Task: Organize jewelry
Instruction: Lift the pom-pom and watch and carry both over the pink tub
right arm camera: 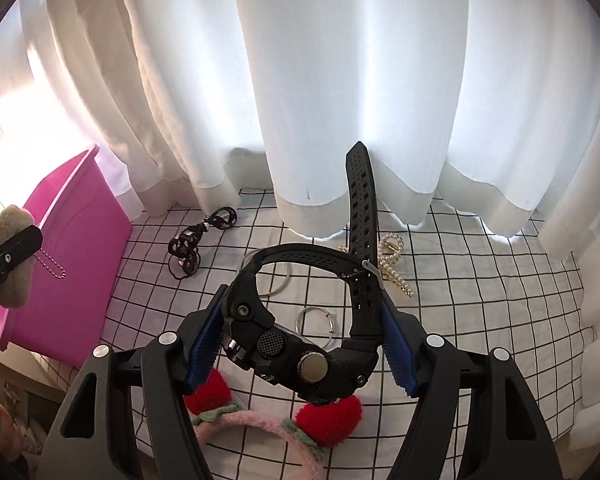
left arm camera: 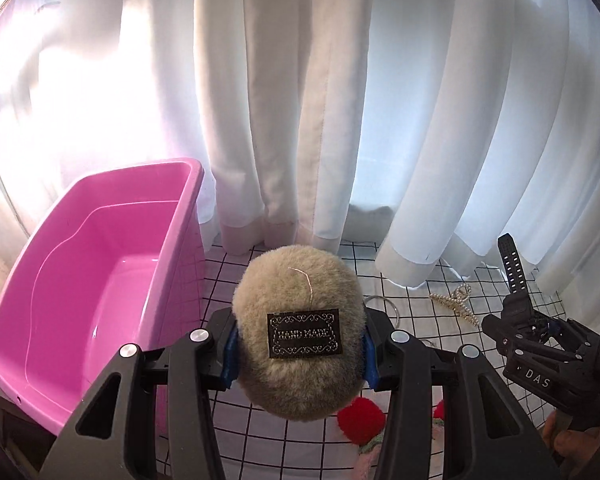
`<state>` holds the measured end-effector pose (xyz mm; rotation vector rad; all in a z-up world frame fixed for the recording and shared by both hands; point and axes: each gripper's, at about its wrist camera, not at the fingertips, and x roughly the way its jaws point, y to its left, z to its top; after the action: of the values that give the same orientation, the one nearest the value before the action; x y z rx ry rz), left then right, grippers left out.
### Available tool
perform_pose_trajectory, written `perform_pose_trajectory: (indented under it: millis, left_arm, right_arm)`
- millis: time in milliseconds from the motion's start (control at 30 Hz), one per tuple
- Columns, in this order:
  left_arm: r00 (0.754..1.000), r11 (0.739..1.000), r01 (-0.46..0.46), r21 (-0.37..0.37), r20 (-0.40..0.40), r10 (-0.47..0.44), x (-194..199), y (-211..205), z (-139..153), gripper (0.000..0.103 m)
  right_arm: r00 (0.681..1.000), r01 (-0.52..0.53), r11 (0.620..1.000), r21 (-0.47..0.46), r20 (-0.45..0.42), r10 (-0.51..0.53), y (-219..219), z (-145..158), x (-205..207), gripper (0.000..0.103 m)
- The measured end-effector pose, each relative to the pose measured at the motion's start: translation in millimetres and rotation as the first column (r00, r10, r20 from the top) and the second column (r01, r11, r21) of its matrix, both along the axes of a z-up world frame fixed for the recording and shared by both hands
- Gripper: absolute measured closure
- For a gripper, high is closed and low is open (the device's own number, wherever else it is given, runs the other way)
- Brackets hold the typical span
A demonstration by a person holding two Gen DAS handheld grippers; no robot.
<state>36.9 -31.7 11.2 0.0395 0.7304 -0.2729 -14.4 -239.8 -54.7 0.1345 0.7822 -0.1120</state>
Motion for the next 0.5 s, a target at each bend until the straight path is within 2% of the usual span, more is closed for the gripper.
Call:
perform_pose_trajectory:
  millis: [233, 500]
  left_arm:
    - [0.992, 0.994, -0.105, 0.006, 0.067, 0.104, 7.7, 42.9, 41.2, 0.059]
    - [0.961, 0.963, -0.269, 0.022, 0.077, 0.266, 27.7, 125.8, 58.3, 0.059]
  right_arm:
    - [0.981, -0.176, 0.984, -0.016, 0.076, 0.177, 72.4, 39.7, 28.9, 0.036]
    - [0.924, -0.364, 0.930, -0.045, 0.110, 0.367, 167.1, 60.0, 72.6, 0.036]
